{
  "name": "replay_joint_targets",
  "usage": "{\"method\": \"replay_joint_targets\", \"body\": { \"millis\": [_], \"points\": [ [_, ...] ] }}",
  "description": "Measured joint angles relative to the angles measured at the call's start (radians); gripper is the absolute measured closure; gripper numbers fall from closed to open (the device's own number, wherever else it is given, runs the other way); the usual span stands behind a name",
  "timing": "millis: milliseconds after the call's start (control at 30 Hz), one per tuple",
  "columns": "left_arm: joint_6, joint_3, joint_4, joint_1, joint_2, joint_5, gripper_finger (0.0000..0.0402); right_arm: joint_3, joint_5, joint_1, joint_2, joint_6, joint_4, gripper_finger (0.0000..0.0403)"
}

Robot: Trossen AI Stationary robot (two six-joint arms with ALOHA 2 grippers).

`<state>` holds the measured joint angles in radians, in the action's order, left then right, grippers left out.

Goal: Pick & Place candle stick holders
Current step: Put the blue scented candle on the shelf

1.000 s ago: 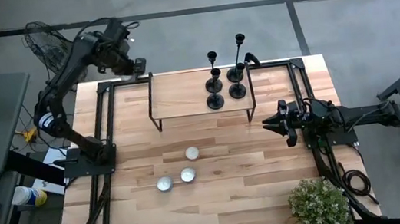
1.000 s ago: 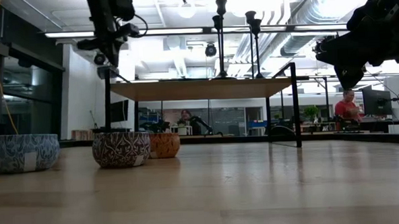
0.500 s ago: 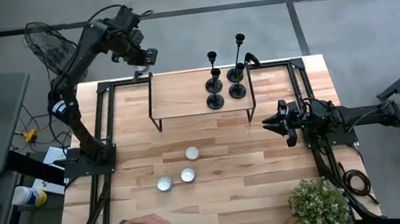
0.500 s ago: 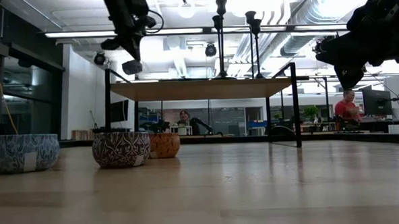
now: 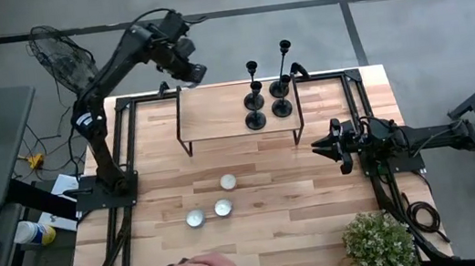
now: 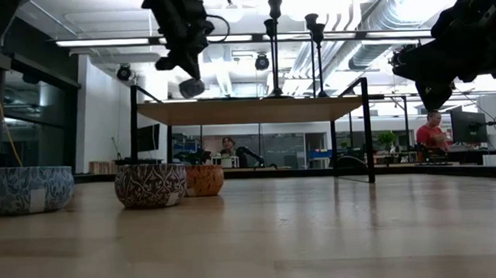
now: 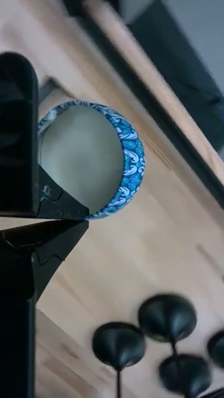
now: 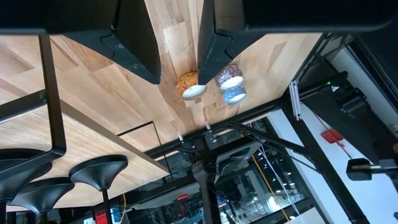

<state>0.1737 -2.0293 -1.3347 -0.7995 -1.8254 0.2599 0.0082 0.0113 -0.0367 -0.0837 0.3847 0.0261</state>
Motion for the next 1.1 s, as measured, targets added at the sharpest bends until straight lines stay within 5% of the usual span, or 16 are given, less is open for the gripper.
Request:
{"method": "replay_joint_targets", "body": {
  "millis": [633,1100],
  "points": [
    [-0.72,0.0,0.026,0.07,-0.052,0.102,0.0401,0.0,0.0,0.0,0.0,0.0,0.0,0.0304],
    [-1.029,0.0,0.054,0.101,-0.072,0.044,0.0401,0.0,0.0,0.0,0.0,0.0,0.0,0.0304]
  ]
}}
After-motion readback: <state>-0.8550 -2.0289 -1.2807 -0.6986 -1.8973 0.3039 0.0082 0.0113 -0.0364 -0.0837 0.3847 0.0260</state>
